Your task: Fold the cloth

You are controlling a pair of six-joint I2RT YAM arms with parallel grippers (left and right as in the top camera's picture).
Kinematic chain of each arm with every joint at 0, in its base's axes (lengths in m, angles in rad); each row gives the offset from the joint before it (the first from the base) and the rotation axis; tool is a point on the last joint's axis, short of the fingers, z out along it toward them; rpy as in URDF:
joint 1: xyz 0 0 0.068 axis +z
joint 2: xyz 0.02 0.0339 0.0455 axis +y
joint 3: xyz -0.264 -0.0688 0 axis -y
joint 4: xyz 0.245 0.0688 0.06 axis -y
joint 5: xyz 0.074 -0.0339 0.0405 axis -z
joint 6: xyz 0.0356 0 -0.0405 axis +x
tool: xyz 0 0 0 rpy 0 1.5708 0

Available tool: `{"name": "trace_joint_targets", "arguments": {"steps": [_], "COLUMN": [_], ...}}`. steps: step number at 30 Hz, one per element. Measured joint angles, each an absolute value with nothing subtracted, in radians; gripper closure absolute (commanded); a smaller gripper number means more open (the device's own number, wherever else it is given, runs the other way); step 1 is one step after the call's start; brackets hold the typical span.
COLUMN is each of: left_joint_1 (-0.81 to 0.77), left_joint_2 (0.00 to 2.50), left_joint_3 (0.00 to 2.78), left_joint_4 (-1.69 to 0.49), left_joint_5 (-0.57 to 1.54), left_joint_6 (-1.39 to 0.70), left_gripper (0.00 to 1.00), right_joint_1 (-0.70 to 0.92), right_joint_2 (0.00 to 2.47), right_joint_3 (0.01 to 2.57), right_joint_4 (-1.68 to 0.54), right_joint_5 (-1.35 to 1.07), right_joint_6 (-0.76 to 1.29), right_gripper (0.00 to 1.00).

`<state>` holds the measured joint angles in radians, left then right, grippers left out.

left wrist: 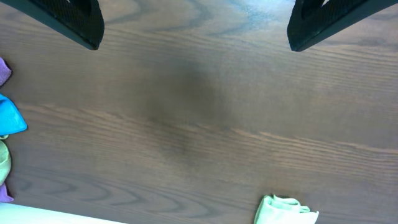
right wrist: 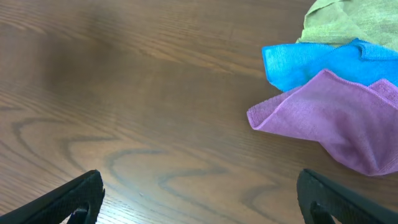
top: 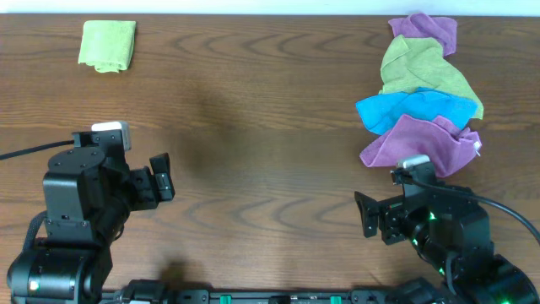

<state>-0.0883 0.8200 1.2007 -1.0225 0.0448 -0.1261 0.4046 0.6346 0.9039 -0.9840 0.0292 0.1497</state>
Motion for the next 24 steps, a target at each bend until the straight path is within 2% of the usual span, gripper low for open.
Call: {"name": "trace_joint_targets", "arguments": {"steps": [9,16,24], "left_joint_1": [-0.088,-0.088,-0.088], "left_joint_2": [0.82,0.82,0.82], "left_joint_3": [1.201,1.201,1.201], "left_joint_4": [-1.023,-1.023,-1.023], "left_joint_5": [0.045,0.045,0.045], "left_joint_6": [-0.126,-0.126,-0.126], "left_gripper": [0.05,0.05,0.05], "right_joint_1": [0.4,0.267,0.253], "right_joint_2": [0.625,0.431,0.289], "right_joint_3": [0.898,0.786,0.637], "right_joint_4": [-1.009,-0.921,-0.868], "right_joint_5": [0.077,0.131,0.142], "right_joint_6": [0.113,-0.111,-0.275], "right_gripper": [0.01,0.01,0.01]}}
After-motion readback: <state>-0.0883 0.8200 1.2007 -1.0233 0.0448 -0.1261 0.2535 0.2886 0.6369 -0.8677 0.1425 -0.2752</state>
